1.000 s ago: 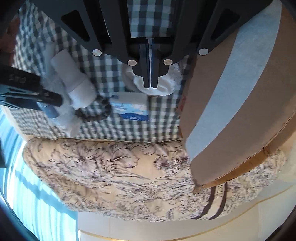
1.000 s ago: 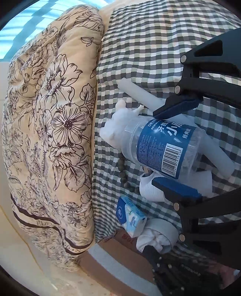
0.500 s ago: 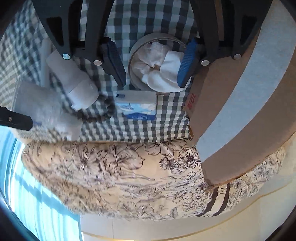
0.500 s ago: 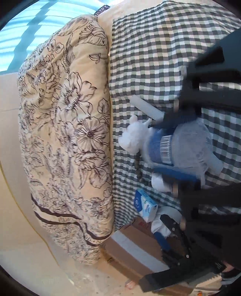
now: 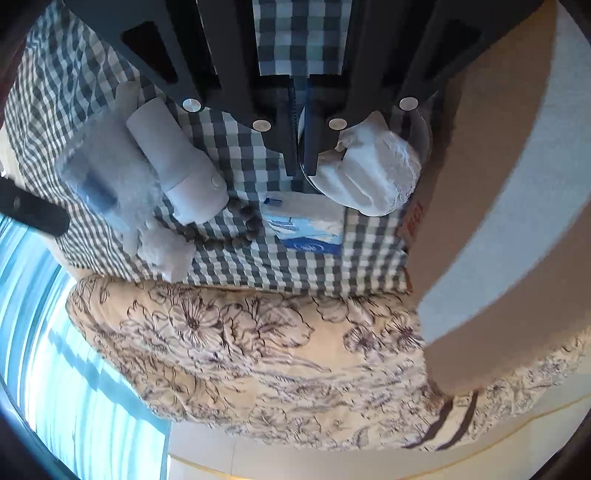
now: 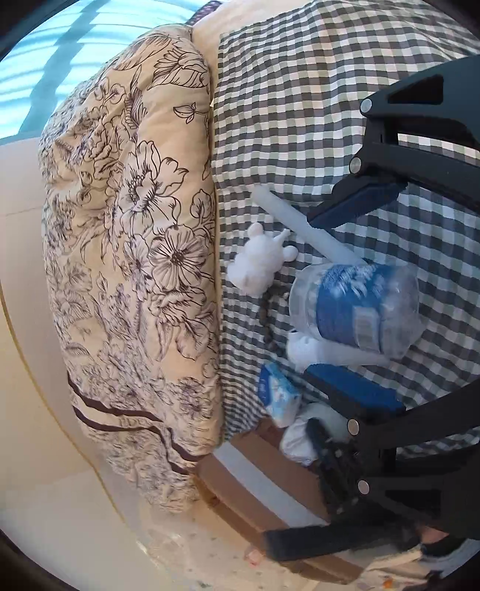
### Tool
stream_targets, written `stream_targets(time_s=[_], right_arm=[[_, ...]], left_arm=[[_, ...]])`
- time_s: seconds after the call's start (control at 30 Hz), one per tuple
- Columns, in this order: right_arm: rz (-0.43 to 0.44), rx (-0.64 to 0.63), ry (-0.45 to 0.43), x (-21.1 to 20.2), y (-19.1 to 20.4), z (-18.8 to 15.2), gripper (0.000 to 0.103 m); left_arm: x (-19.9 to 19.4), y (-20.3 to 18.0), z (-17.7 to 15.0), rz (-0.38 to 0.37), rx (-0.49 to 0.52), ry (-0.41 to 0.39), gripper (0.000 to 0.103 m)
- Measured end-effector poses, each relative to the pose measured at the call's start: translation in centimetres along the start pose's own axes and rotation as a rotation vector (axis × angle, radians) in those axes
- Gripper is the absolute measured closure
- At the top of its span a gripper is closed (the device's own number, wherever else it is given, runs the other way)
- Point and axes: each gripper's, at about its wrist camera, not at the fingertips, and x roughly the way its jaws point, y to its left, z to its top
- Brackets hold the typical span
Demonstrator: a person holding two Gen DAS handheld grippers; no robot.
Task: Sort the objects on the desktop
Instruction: 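Grasp the white tape roll with the left gripper while the right grasps the dental floss jar, then lift the tape roll with the left gripper while the right carries the floss jar to the box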
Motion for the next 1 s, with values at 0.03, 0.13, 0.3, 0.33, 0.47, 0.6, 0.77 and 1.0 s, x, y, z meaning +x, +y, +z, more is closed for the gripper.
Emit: stream_targets(time_s=[0.03, 0.13, 0.3, 0.33, 0.47, 0.6, 0.77, 1.0], right_arm=[[-0.001, -0.003, 0.017, 0.3, 0.1, -0.2, 0.027], [-0.002, -0.006, 0.067, 1.6, 0.1, -0.6, 0.027], [0.002, -0.014, 0.122, 3.3, 0.2, -1.0, 0.025], [0.0, -0.021, 0.132, 3.6, 0.3, -1.0, 0.023], [-0.003, -0.062, 0.171, 5.0, 1.2, -1.1, 0.022], [0.035, -0.05, 0.198, 5.7, 1.5, -1.7, 0.033], [0.031, -0.018, 0.183, 4.9, 1.4, -2.0, 0.034], [0.012, 0.004, 0.127, 1.1, 1.2, -1.5, 0.037]], left_arm=[[-0.4, 0.0, 0.1, 0.01, 0.0, -0.01, 0.1], [-1.5, 0.0, 0.3, 0.012, -0.001, -0.035, 0.101], [-3.6, -0.4, 0.7, -0.007, 0.012, -0.063, 0.101], [-4.0, -0.4, 0.8, -0.008, 0.012, -0.07, 0.101], [-5.6, -0.6, 1.1, -0.019, 0.005, -0.093, 0.101], [-7.0, -1.0, 1.6, -0.026, 0.017, -0.115, 0.101], [-8.2, -1.4, 1.8, -0.028, 0.032, -0.131, 0.101], [-10.5, -1.5, 2.2, -0.034, 0.028, -0.157, 0.101]])
